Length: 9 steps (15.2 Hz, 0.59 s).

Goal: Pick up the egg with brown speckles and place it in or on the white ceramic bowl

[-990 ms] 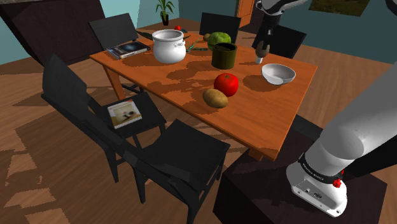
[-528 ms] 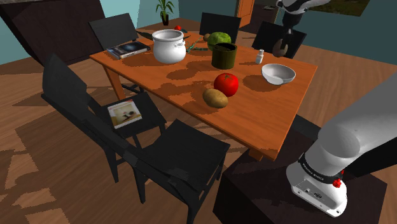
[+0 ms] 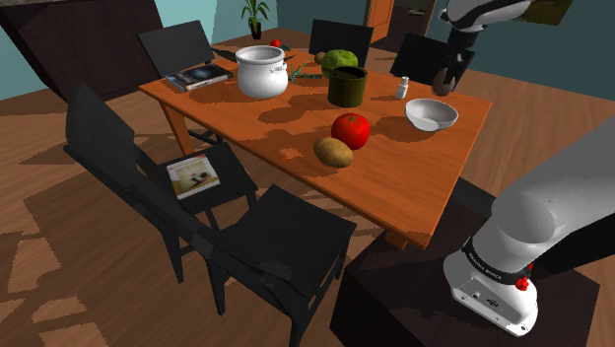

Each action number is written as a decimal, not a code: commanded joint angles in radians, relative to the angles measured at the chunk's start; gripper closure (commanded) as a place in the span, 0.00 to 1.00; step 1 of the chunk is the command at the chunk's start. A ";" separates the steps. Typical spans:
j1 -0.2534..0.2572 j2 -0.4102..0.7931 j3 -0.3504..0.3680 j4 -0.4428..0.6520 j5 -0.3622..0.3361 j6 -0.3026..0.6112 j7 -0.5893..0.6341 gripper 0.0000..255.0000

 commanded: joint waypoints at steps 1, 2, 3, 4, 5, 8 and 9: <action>-0.001 0.006 -0.002 -0.021 -0.001 0.027 0.002 1.00; -0.001 0.010 -0.004 -0.031 -0.001 0.041 0.004 1.00; -0.002 0.014 -0.005 -0.041 -0.001 0.055 0.004 1.00; -0.002 0.018 -0.007 -0.051 -0.002 0.068 0.005 1.00; -0.003 0.022 -0.008 -0.060 -0.001 0.082 0.006 1.00; -0.004 0.037 -0.012 -0.087 -0.001 0.123 0.008 1.00; -0.004 0.043 -0.014 -0.096 0.000 0.137 0.009 1.00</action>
